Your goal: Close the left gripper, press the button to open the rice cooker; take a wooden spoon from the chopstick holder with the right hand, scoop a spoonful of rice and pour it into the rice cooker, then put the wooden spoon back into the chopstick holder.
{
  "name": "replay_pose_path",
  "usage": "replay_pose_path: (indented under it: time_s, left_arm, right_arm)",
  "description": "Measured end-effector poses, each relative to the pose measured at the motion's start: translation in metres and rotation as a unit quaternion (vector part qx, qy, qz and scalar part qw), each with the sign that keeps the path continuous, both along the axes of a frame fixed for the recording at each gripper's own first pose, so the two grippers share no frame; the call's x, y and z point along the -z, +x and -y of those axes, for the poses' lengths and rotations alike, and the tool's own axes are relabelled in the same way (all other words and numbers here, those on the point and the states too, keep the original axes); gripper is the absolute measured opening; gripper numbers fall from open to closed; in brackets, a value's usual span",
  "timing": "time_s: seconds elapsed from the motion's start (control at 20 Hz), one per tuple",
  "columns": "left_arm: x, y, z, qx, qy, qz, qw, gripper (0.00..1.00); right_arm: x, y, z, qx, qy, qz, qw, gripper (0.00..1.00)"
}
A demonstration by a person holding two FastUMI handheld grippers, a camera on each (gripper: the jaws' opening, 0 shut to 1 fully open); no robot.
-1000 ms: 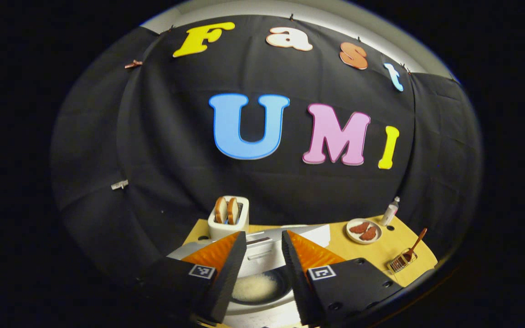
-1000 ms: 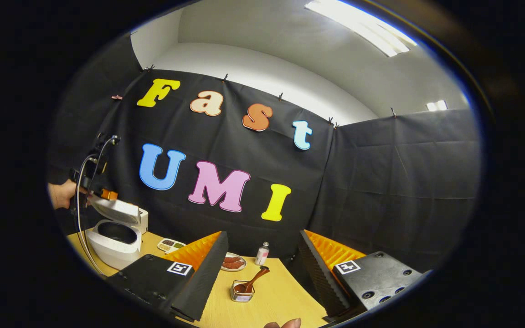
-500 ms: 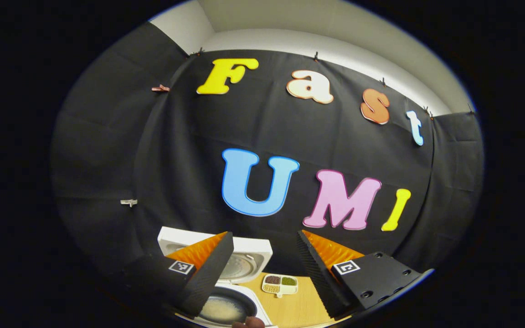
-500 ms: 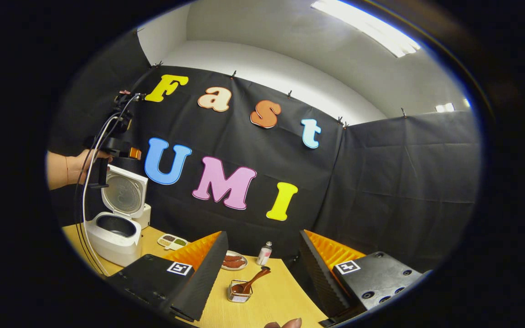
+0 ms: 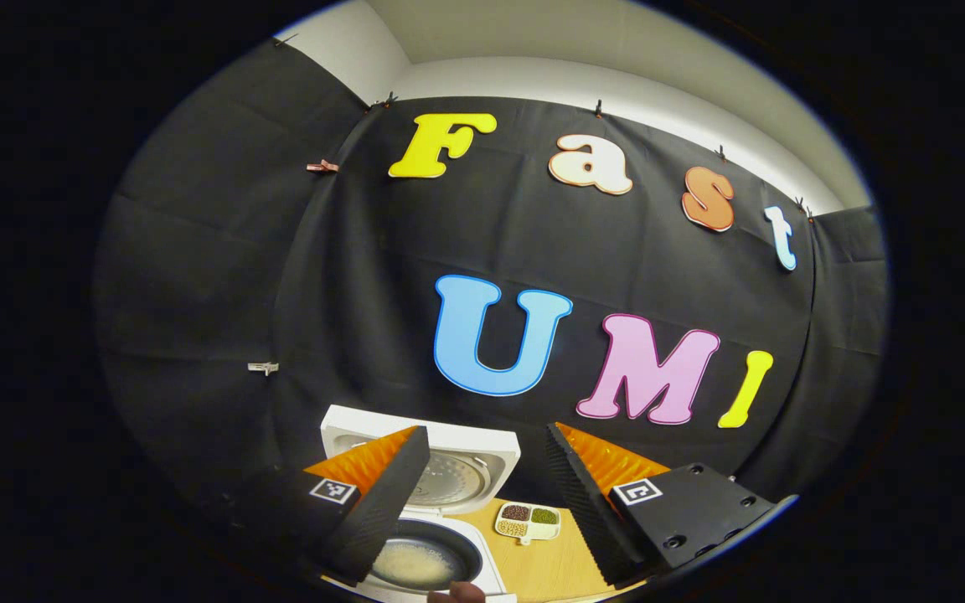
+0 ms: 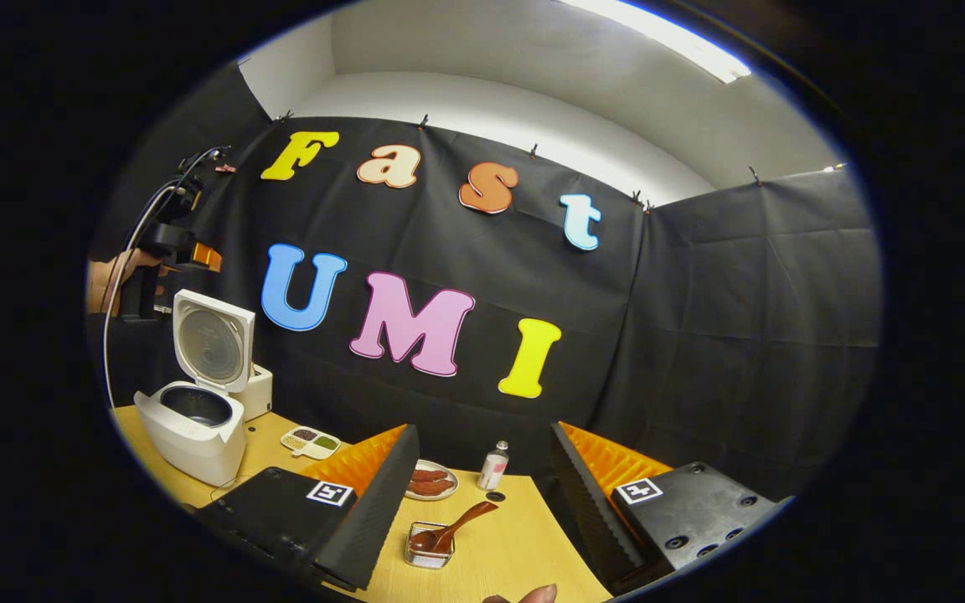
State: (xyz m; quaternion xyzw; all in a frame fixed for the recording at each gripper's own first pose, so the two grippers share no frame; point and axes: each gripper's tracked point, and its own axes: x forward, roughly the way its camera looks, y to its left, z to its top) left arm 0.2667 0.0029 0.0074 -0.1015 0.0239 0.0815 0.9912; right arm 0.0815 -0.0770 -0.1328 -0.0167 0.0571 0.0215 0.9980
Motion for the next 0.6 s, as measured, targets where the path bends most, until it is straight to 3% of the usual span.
replay_pose_path:
  time_s: [0.3,0.6]
  left_arm:
    - [-0.014,-0.014,0.013,-0.011,0.013,0.018,1.000,0.95]
    - [0.004,-0.025,0.024,-0.029,0.020,0.001,0.999,0.95]
  right_arm:
    - [0.094,0.041,0.003,-0.041,0.035,-0.071,0.996,0.98]
    - [0.206,0.073,-0.013,-0.075,0.098,-0.175,0.977,0.98]
